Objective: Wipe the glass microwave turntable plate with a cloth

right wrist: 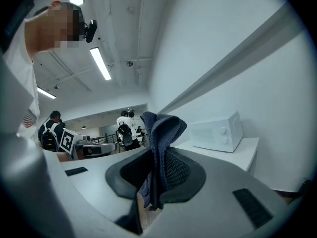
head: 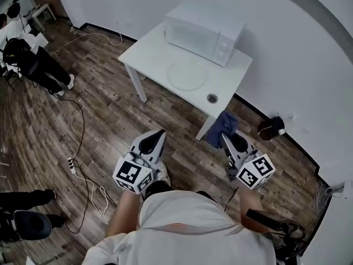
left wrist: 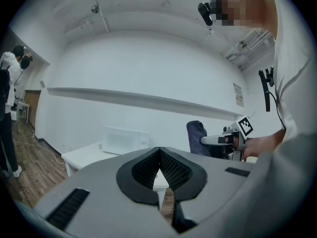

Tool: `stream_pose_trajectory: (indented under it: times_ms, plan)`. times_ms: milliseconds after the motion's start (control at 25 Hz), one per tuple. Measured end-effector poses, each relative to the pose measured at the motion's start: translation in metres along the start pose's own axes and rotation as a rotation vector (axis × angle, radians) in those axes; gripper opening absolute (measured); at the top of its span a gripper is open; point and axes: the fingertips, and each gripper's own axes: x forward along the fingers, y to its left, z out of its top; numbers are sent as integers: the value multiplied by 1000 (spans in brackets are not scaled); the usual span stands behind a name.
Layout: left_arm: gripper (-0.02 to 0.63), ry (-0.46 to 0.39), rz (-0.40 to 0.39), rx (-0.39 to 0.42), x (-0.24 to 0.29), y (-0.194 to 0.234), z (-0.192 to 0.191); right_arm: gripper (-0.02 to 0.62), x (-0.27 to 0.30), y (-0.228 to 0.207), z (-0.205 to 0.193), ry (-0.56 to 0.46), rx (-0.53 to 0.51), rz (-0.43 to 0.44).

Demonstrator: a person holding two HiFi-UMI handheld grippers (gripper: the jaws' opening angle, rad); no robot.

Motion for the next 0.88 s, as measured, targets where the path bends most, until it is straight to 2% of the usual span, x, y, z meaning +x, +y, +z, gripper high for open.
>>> stream_pose_trajectory:
  times_ms: [280, 600, 880]
  plan:
    - [11, 5, -25, -14, 37, 75, 17, 61, 71, -24, 16, 7, 2, -42]
    - [11, 3, -62, -37, 58, 164, 21, 61, 153, -27, 27, 11, -23, -89]
    - [11, 22, -107, -62, 85, 205, 16, 61, 187, -44, 28, 19, -14, -152]
